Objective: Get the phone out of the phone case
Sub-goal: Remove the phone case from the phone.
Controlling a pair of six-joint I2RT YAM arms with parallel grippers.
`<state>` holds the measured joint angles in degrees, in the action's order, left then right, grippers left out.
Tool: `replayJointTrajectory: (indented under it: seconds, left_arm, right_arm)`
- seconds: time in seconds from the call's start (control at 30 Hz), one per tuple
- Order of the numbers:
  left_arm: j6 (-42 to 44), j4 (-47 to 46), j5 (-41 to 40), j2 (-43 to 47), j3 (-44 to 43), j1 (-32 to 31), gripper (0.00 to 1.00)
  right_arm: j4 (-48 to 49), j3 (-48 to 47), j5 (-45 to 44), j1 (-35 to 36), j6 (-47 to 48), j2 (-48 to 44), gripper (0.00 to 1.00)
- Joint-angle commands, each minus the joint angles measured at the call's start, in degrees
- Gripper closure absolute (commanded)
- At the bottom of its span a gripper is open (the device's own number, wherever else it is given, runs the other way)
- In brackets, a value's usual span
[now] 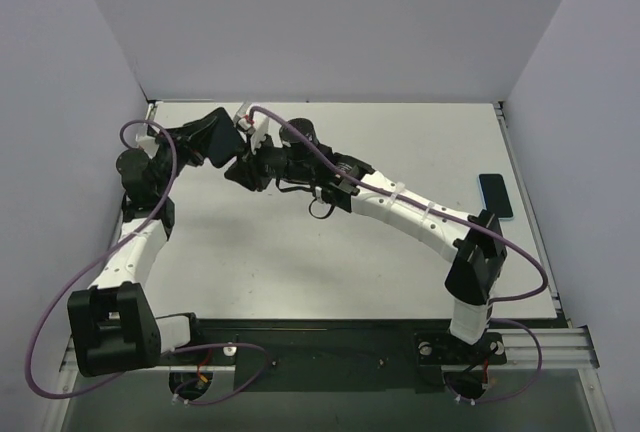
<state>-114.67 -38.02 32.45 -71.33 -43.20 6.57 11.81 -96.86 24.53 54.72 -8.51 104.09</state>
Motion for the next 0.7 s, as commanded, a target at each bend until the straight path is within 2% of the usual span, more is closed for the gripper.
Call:
replayJointTrajectory:
  seconds: [0.0,0.13,0.2,0.23,0.3,0.33,0.4,0.47,0.57,0.67]
  left_arm:
    - [-5.03,3.04,4.74,4.18,-2.24,0.2,1.0]
    - [-6.44,-0.54,2.98,5.06,-1.28,0.29,1.0]
    - [-6.1,-5.19,1.67,4.01,-1.71,0.46,1.0]
    - [-2.78,-5.57,1.57,3.57,-2.49,0.64,1.0]
    - [4.24,-4.35,2.79,2.34,-6.44,1.25,1.0]
    - [7.07,-4.26,4.28,1.38,-7.59,1.43,1.0]
    - [12.27,-7.92,6.39,-0.12,-9.09,1.52,1.0]
    - [15.44,-10.3,8.5,-1.35,-9.71,1.69,1.0]
    - [17.81,-13.74,10.44,-2.76,-9.8,2.04,1.0]
    - [19.13,-13.92,11.5,-2.85,-9.54,1.96,1.0]
  right_arm:
    - [-8.92,-0.79,-11.6,-0.31,14.5,0.41,1.0]
    - [-3.84,0.88,-15.73,-0.49,10.64,0.24,1.0]
    - [-3.03,2.81,-12.69,-1.71,6.26,-0.64,1.0]
    - [-2.42,4.38,-8.75,-2.42,3.36,-1.17,1.0]
    - [-0.04,8.76,-2.69,-4.88,-5.78,-3.71,0.86]
    - [-0.12,9.84,-1.08,-6.63,-11.47,-5.46,0.68]
    - [-1.87,12.56,4.45,-8.74,-16.87,-7.76,0.58]
    - [-0.58,14.75,11.04,-9.8,-21.18,-9.78,0.51]
    - [-0.39,14.59,18.24,-10.77,-26.35,-11.28,0.47]
    - [8.28,13.46,22.21,-11.39,-34.09,-10.58,0.43]
